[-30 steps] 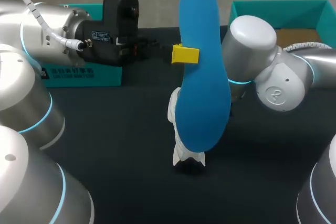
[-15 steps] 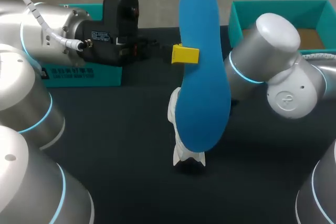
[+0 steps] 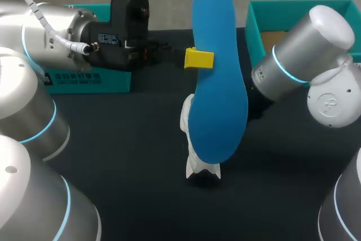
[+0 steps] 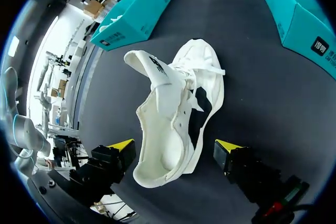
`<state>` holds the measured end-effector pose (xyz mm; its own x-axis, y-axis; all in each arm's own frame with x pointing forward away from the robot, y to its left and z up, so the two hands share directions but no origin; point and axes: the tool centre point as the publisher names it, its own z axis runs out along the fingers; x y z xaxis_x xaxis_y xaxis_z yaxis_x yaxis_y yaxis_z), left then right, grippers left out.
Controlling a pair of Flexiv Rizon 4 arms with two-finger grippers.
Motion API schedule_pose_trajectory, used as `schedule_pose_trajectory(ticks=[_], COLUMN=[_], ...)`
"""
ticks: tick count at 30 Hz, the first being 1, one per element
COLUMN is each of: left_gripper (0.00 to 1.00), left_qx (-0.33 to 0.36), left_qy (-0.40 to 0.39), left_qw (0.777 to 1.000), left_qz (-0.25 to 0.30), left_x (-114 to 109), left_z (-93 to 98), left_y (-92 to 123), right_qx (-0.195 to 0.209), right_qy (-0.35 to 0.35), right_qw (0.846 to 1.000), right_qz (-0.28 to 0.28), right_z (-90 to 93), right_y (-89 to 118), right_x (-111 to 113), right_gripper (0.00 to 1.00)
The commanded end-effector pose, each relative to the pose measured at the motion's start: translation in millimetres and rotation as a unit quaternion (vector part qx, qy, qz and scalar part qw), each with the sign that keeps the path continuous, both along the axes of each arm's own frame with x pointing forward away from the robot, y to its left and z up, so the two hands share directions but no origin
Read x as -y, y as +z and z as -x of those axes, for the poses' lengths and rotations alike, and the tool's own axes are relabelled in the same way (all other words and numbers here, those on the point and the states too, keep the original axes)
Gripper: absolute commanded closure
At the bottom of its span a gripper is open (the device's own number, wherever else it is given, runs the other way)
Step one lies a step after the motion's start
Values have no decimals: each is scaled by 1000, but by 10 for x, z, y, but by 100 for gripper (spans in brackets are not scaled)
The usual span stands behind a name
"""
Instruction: Take the shoe out of the shoebox, open the shoe tongue, remove and reinsert the insole, then place the shoe into the shoebox
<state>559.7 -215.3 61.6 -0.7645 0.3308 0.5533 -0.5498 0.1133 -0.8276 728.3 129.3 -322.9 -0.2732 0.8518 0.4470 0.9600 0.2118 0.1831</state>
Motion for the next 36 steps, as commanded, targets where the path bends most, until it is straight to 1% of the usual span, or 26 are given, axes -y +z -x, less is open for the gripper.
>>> schedule_pose_trajectory(ticks=[1, 12, 14, 15, 18, 19, 21, 24, 27, 30, 32, 33, 36], left_gripper=[100, 100, 100, 100, 100, 100, 100, 100, 100, 100, 100, 100, 100], left_qx=[0, 0, 0, 0, 0, 0, 0, 0, 0, 0, 0, 0, 0], left_qy=[-1, -1, -1, -1, -1, -1, -1, -1, -1, -1, -1, -1, -1], left_qw=[1000, 1000, 1000, 1000, 1000, 1000, 1000, 1000, 1000, 1000, 1000, 1000, 1000], left_qz=[1, 1, 1, 1, 1, 1, 1, 1, 1, 1, 1, 1, 1], left_x=[17, 17, 17, 17, 17, 17, 17, 17, 17, 17, 17, 17, 17], left_z=[-6, -6, -6, -6, -6, -6, -6, -6, -6, -6, -6, -6, -6], left_y=[-4, -4, -4, -4, -4, -4, -4, -4, -4, -4, -4, -4, -4], right_qx=[1, 1, -9, -3, -1, 1, 1, 0, 9, 19, 21, 29, 29], right_qy=[-1, -1, -2, 6, 10, 11, 9, 4, 4, 9, 18, 22, 22], right_qw=[1000, 1000, 999, 998, 994, 992, 991, 985, 976, 964, 959, 957, 957], right_qz=[0, 0, -52, -65, -112, -126, -136, -173, -216, -265, -284, -286, -286], right_z=[12, 12, 9, 9, 13, 11, 4, -9, -18, -38, -63, -80, -80], right_y=[-5, -5, 94, 152, 324, 381, 473, 630, 781, 932, 1006, 1044, 1044], right_x=[-5, -5, 82, 126, 234, 265, 327, 417, 486, 534, 545, 542, 542], right_gripper=[0, 0, 0, 0, 0, 0, 0, 0, 0, 0, 0, 0, 0])
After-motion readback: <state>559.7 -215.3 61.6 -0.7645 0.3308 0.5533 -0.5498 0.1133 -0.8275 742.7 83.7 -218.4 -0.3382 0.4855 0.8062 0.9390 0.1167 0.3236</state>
